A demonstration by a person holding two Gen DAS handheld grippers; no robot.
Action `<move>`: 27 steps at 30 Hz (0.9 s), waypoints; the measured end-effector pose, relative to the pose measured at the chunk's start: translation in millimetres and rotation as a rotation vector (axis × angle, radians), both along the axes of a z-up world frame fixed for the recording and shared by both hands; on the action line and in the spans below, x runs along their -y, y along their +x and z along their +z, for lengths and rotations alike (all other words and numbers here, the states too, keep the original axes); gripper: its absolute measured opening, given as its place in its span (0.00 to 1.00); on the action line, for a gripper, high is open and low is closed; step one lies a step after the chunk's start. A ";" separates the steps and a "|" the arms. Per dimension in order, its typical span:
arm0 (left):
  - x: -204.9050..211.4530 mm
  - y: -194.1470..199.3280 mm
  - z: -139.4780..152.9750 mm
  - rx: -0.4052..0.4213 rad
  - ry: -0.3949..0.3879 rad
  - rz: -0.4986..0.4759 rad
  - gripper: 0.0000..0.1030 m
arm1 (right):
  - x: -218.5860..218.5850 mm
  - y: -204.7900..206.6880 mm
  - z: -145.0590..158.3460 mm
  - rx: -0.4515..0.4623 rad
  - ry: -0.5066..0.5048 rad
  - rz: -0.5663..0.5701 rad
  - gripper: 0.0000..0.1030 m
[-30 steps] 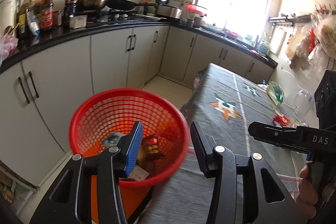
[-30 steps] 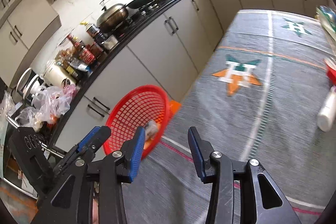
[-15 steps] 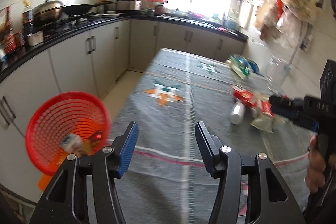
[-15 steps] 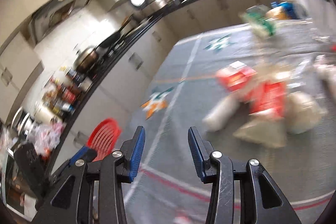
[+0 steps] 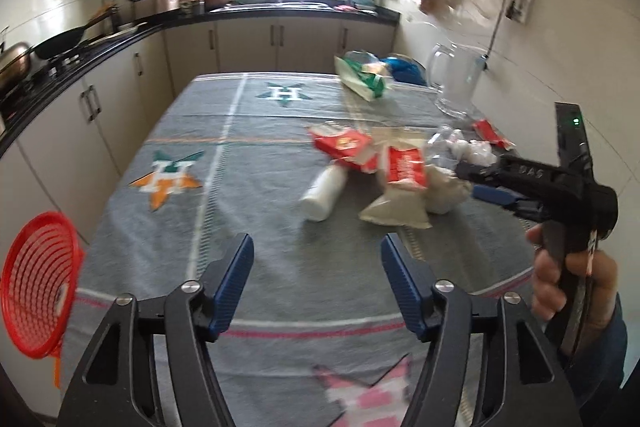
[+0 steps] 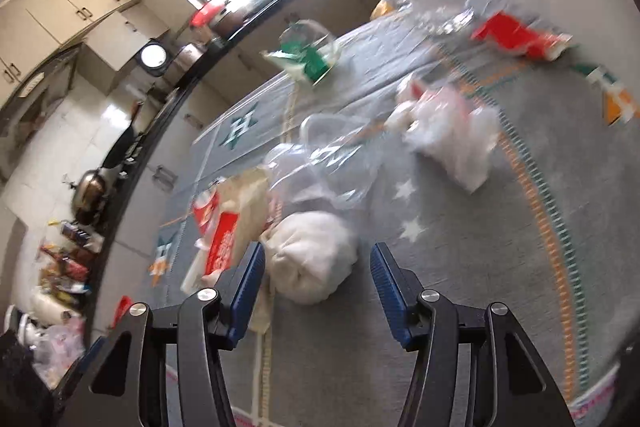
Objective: Collect trash
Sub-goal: 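Grasp the white cloth bundle with the right tool while the left tool grasps the wet-wipe pack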
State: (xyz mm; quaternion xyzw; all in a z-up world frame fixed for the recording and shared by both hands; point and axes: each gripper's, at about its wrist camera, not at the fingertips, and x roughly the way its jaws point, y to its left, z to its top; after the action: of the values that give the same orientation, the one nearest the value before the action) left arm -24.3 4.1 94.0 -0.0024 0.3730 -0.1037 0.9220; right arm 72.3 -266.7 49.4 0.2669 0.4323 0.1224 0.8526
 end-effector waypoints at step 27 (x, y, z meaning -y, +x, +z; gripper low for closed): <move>109.5 107.9 -49.2 -0.165 0.092 -0.082 0.68 | 40.5 -14.4 5.8 0.075 -0.020 -0.231 0.29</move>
State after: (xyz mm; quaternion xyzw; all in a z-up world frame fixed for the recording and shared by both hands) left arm 83.6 -105.4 44.8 0.0466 0.4520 -0.1235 0.8822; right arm 57.9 -307.2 55.2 0.3016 0.3677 0.0291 0.8792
